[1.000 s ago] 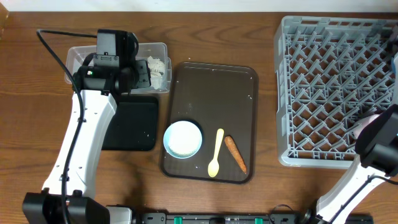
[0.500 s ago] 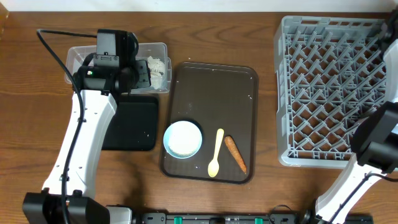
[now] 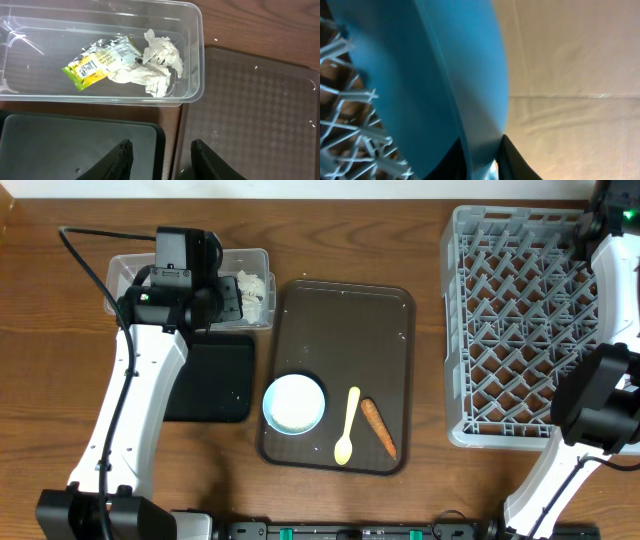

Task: Sort waste into correct bins and load items into the dishwasher rack
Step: 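Carry the blue plate with the right gripper into the dish rack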

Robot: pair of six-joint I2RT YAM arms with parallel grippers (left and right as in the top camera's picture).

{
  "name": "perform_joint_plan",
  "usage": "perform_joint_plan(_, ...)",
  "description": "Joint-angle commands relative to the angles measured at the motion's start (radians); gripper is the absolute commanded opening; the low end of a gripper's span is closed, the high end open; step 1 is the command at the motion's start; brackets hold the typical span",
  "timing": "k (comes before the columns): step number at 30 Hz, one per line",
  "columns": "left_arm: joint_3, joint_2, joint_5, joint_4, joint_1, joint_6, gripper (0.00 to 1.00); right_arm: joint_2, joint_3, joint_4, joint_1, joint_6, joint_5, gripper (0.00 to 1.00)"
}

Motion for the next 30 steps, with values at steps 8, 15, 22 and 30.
perform_joint_plan(8,0.004,0.000,-0.008,-0.007,0.003,-0.002,0.41,0.017,-0.027,-0.119,0.017,0.165,-0.254,0.43)
perform_joint_plan(15,0.004,0.000,-0.008,-0.011,0.003,-0.002,0.41,-0.111,-0.027,-0.091,0.017,0.171,-0.331,0.66)
perform_joint_plan(22,0.004,0.000,-0.008,-0.010,0.003,-0.002,0.41,-0.249,-0.027,-0.078,0.017,0.171,-0.476,0.77)
perform_joint_plan(30,0.004,0.000,-0.008,-0.010,0.003,-0.002,0.41,-0.286,-0.027,-0.124,0.019,0.172,-0.740,0.76)
